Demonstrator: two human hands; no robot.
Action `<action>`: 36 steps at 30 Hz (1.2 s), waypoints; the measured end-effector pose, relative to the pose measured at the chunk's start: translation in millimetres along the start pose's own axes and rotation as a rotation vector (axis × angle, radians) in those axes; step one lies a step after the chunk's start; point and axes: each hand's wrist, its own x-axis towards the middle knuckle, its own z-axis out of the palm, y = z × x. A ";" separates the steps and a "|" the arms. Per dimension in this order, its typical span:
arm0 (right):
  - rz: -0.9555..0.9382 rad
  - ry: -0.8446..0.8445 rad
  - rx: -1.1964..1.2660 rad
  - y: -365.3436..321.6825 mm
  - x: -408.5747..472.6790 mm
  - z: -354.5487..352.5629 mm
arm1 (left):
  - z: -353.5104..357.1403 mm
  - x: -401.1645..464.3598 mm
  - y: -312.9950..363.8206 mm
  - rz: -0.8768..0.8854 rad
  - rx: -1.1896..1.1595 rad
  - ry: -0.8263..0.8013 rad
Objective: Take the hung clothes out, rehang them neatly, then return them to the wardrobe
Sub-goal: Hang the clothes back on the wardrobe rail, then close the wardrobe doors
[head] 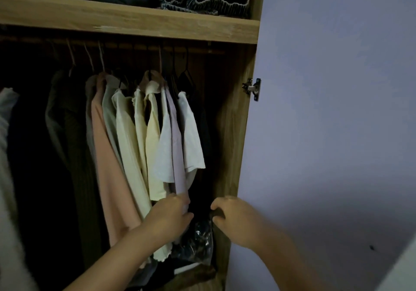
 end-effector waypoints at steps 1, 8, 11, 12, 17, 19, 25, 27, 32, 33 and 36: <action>0.016 -0.007 0.006 0.3 -8.1 1.5 | 2.6 -4.1 0.1 0.025 0.010 -0.007; 0.202 -0.042 0.030 4.5 -64.7 8.7 | 22.5 -24.7 5.4 0.169 0.014 -0.195; 0.316 -0.056 -0.011 7.6 -87.7 7.2 | 34.3 -33.0 13.9 0.248 0.013 -0.246; 0.360 -0.053 -0.005 10.2 -97.0 5.7 | 38.4 -36.7 17.8 0.268 -0.003 -0.263; 0.549 -0.008 -0.007 29.3 -153.9 -11.8 | 56.7 -53.4 46.8 0.337 -0.056 -0.320; 0.585 0.011 -0.017 39.3 -177.2 -20.7 | 62.9 -57.6 61.3 0.345 -0.064 -0.334; 0.683 0.114 0.008 75.8 -223.0 -47.5 | 73.0 -59.2 108.9 0.329 -0.120 -0.345; 0.695 0.148 0.007 87.5 -225.4 -53.9 | 75.4 -58.7 124.8 0.309 -0.142 -0.313; 0.672 0.228 0.199 118.7 -213.8 -47.5 | 91.3 -60.8 157.0 0.266 -0.172 -0.225; 0.650 0.238 0.247 125.9 -210.6 -42.6 | 95.7 -61.9 160.4 0.252 -0.183 -0.218; 0.531 0.289 0.356 145.6 -199.1 -26.8 | 106.7 -66.1 161.0 0.195 -0.215 -0.200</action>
